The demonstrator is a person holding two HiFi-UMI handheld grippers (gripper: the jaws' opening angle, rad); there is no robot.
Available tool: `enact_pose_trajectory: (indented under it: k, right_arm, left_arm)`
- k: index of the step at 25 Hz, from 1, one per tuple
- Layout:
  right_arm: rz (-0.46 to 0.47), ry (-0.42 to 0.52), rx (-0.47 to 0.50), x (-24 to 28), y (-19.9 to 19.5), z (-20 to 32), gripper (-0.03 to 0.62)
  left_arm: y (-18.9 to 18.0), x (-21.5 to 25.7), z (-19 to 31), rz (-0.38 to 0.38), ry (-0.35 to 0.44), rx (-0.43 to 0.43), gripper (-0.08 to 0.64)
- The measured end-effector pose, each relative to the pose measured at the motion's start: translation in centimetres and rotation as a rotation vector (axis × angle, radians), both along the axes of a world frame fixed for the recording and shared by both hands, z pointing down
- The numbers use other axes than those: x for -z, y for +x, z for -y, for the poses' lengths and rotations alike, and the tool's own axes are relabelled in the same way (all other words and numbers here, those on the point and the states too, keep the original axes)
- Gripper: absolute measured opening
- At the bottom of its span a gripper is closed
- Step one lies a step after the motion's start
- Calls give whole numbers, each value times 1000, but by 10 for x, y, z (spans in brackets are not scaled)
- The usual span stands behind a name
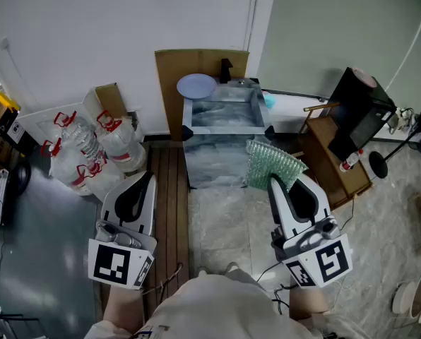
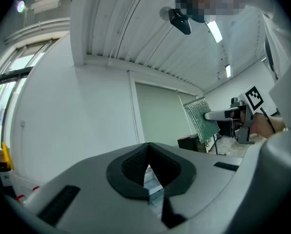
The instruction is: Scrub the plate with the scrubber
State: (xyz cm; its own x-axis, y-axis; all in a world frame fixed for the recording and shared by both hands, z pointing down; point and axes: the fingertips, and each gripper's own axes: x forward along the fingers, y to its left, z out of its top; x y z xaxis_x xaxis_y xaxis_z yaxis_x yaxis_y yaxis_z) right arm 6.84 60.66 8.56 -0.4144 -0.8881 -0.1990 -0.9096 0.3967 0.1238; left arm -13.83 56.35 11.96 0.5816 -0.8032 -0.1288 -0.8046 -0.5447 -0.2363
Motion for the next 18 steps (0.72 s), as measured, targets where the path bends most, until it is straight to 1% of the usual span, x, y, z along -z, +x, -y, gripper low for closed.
enact_pose_trajectory:
  k: [7, 11, 18]
  right_arm:
    - [-4, -8, -2, -1, -2, 1, 104]
    - [-10, -12, -1, -2, -9, 0, 104]
    - [-28, -28, -6, -9, -20, -1, 104]
  left_arm:
    - [-2, -3, 2, -5, -14, -5, 17]
    - [-8, -4, 0, -6, -21, -5, 17]
    - [-16, -3, 0, 4, -16, -24, 17]
